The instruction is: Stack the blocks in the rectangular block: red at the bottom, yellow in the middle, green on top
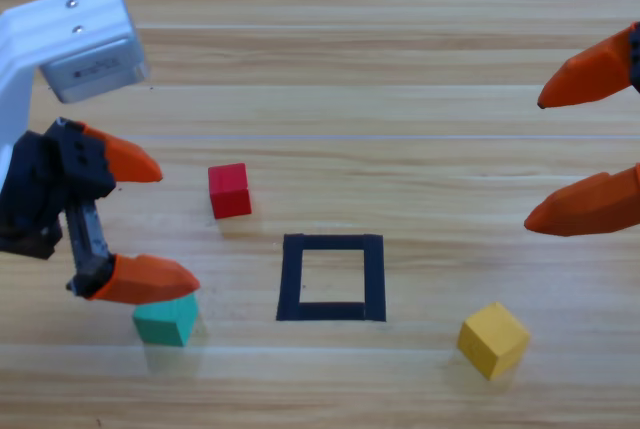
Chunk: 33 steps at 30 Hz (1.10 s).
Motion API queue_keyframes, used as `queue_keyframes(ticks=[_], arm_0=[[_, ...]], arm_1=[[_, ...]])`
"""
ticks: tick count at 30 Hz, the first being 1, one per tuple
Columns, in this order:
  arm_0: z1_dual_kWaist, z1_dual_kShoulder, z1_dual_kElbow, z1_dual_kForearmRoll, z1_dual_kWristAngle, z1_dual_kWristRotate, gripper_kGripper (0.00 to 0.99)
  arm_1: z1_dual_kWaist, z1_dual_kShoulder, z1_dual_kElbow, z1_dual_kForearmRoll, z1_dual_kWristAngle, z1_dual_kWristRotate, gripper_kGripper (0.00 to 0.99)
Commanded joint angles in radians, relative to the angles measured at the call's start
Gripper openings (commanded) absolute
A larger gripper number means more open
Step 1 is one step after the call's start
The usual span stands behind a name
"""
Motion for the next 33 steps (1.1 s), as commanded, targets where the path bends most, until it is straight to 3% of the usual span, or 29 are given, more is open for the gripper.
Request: queue_keyframes(ticks=[1, 3, 6, 8, 12, 15, 16, 17, 18, 20, 23, 25, 33], arm_0=[[-0.032, 0.025, -0.006, 0.013, 0.01, -0.013, 0.99], [-0.032, 0.027, -0.021, 0.027, 0.033, -0.042, 0.99], [-0.032, 0.03, -0.056, 0.042, 0.128, -0.158, 0.99], [-0.032, 0.039, -0.096, 0.05, 0.188, -0.264, 0.99], [-0.031, 0.122, -0.234, 0.099, 0.214, -0.436, 0.983], [-0.029, 0.263, -0.454, 0.289, 0.283, -0.585, 0.977], [-0.031, 0.317, -0.536, 0.366, 0.311, -0.642, 0.979], [-0.028, 0.369, -0.613, 0.429, 0.329, -0.695, 0.979], [-0.025, 0.439, -0.714, 0.508, 0.351, -0.763, 0.977], [-0.011, 0.53, -0.845, 0.607, 0.358, -0.839, 0.976], [0.023, 0.62, -0.989, 0.729, 0.355, -0.947, 0.977], [0.055, 0.669, -1.044, 0.783, 0.338, -1.002, 0.977], [0.187, 0.739, -1.015, 0.824, 0.272, -1.123, 0.974]], arm_1=[[0.026, 0.059, 0.036, -0.013, -0.005, 0.003, 0.986], [0.026, 0.061, 0.036, -0.013, -0.007, 0.003, 0.986], [0.026, 0.058, 0.037, -0.012, -0.019, 0.004, 0.986], [0.026, 0.055, 0.039, -0.012, -0.056, 0.018, 0.986], [0.026, 0.058, 0.039, -0.012, -0.163, 0.087, 0.986], [0.026, 0.067, 0.053, -0.012, -0.203, 0.124, 0.989], [0.026, 0.05, 0.053, 0.004, -0.171, 0.135, 0.989], [0.017, -0.01, 0.079, 0.015, -0.005, 0.101, 0.983], [0.013, -0.074, 0.09, 0.041, 0.068, 0.125, 0.968], [0.016, -0.161, 0.11, 0.057, 0.064, 0.159, 0.951], [0.014, -0.143, 0.131, 0.038, -0.149, 0.182, 0.953], [0.014, -0.088, 0.14, 0.038, -0.202, 0.182, 0.954], [0.016, 0.3, 0.082, 0.038, -0.246, 0.26, 0.983]])
